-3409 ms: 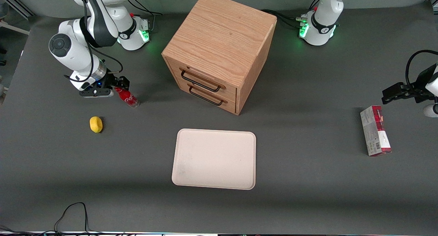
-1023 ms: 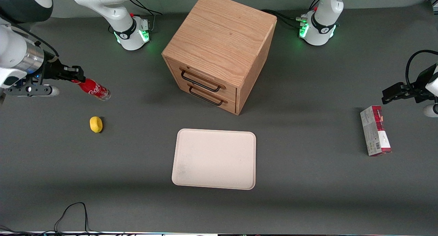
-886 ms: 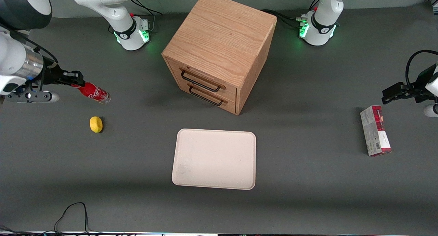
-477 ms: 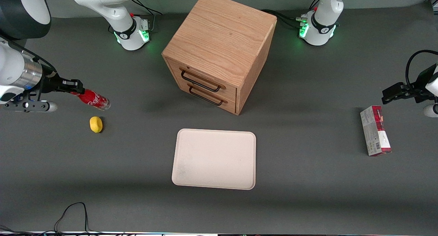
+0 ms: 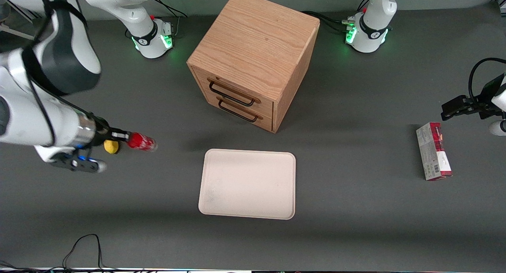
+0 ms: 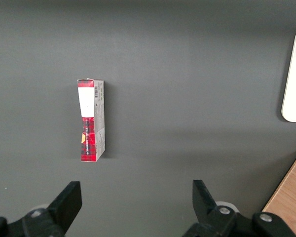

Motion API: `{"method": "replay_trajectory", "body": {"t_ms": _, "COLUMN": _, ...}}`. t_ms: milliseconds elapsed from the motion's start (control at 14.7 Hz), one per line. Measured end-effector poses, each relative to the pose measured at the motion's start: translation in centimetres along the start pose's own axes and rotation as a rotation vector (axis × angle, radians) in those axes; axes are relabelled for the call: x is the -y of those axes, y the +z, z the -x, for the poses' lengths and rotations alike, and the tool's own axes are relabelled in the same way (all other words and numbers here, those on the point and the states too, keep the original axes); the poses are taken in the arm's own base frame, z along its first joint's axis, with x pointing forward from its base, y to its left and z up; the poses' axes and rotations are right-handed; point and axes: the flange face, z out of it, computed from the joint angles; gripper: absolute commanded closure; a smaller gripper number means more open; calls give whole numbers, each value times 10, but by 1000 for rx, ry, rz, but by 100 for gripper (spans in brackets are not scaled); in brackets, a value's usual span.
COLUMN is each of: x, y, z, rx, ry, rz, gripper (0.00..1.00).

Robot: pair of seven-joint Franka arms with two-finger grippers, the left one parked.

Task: Place coke bottle on tray
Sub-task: 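Move the held bottle over the tray's edge and lower it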

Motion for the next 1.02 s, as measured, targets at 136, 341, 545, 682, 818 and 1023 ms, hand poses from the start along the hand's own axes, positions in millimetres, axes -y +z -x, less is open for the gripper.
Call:
{"method": "replay_trajectory", "body": {"t_ms": 136, "x": 36, "y": 20, "z": -15, "rx": -7, "ry": 11, "rz": 12, "gripper": 100}}
{"method": "replay_trajectory", "body": {"t_ms": 341, "x": 92, "y": 53, "z": -29, "rx": -51, "ry": 37, "rz": 10, "gripper": 100}}
{"method": "replay_trajectory", "body": {"t_ms": 545, "x": 142, "y": 88, "z": -34, "rx": -116, "ry": 80, "rz": -8, "gripper": 100}}
{"method": "replay_trajectory", "body": {"t_ms": 682, "x": 164, "y": 109, "z": -35, "rx": -139, "ry": 91, "rz": -5, "gripper": 100}}
{"method": "replay_trajectory", "body": {"t_ms": 818, "x": 171, "y": 119, "z": -39, "rx": -151, "ry": 96, "rz": -15, "gripper": 100}}
{"method": "replay_trajectory", "body": {"t_ms": 1023, "x": 168, "y": 121, "z": -50, "rx": -186, "ry": 107, "rz": -39, "gripper": 100}}
